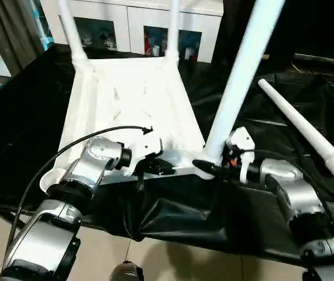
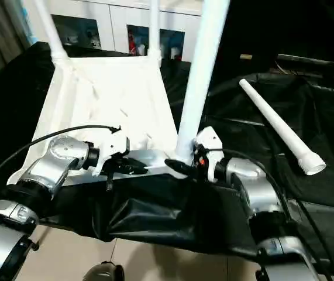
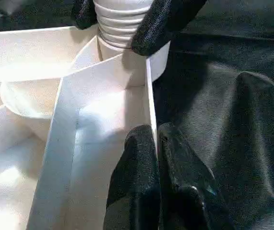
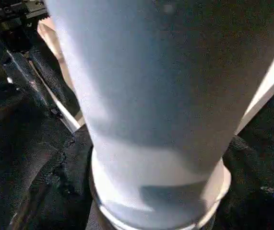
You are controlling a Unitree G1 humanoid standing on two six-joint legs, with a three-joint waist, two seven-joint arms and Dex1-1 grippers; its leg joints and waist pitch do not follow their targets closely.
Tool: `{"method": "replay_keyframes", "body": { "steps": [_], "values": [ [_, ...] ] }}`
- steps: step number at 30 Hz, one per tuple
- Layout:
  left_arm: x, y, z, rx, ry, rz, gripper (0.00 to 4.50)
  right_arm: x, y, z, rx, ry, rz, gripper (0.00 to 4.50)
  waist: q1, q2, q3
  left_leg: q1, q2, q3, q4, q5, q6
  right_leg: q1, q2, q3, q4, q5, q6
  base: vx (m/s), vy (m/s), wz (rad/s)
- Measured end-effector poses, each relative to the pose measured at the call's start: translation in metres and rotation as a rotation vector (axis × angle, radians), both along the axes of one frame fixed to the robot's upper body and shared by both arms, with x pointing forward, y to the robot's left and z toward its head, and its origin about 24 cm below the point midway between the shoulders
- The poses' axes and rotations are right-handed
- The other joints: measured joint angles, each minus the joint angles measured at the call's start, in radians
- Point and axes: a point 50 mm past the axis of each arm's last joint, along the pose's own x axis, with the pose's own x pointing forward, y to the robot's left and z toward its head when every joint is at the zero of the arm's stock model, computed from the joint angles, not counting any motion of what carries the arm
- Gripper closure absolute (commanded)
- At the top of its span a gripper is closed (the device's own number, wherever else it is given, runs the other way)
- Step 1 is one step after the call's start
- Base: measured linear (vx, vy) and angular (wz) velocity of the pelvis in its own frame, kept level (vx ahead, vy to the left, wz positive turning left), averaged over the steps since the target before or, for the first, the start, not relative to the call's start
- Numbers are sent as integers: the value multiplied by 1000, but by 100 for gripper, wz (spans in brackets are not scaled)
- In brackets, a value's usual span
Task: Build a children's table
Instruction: Rotate leg to tighten
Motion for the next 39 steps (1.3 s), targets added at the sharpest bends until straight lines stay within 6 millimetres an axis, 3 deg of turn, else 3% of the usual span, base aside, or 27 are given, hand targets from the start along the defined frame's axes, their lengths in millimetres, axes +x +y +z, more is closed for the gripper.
{"method": "replay_keyframes", "body": {
  "steps": [8, 12, 16, 18, 24, 26, 29, 31, 39],
  "values": [
    [0, 0, -2, 11, -18, 17, 450, -3, 3, -7, 45, 14, -68, 170, -2, 0, -1, 1, 0, 0, 1, 0, 0, 0, 0, 0, 1, 0, 0, 0, 0, 0],
    [4, -8, -6, 19, -53, 97, 450, 5, 13, -16, 111, 20, -275, 170, -24, 3, -3, 6, 0, 0, 1, 0, 0, 4, 0, 1, 0, 2, -1, 0, 0, 0],
    [10, -20, -10, 27, -57, 192, 450, 19, 24, -22, 144, 46, -483, 170, -43, 3, -3, 22, -1, 0, -1, 0, -1, 16, 0, 2, -2, 4, -4, 0, 0, 0],
    [12, -26, -10, 31, -62, 227, 450, 24, 27, -23, 146, 53, -559, 170, -52, 3, -3, 24, -1, 0, -2, 0, -1, 18, -1, 2, -2, 4, -3, 0, 0, 0],
    [14, -52, -14, 24, -75, 305, 450, 38, 30, -21, 114, 67, -717, 170, -60, 2, -3, 27, -3, 0, -4, 0, -1, 21, -2, 3, -3, 4, -4, 0, 0, 0],
    [15, -54, -14, 22, -82, 312, 450, 38, 29, -21, 115, 55, -722, 100, -59, 2, -4, 27, -3, 0, -4, 0, -1, 21, -2, 3, -3, 4, -4, 0, 0, 0],
    [15, -54, -13, 19, -89, 307, 450, 39, 30, -20, 133, 45, -706, 94, -59, 3, -3, 26, -3, 0, -5, 0, -1, 20, -2, 3, -3, 4, -3, 0, 0, 0],
    [14, -50, -13, 19, -99, 293, 450, 38, 30, -19, 141, 36, -674, 58, -60, 3, -3, 26, -3, 0, -6, 0, -1, 20, -1, 3, -4, 4, -3, 0, 0, 0],
    [8, -31, -11, 12, -103, 193, 450, 28, 18, -15, 91, -7, -409, 58, -55, 10, -3, 24, -3, 0, -9, 0, -1, 19, -1, 1, -10, 4, -3, 0, 0, 0]
  ]
}}
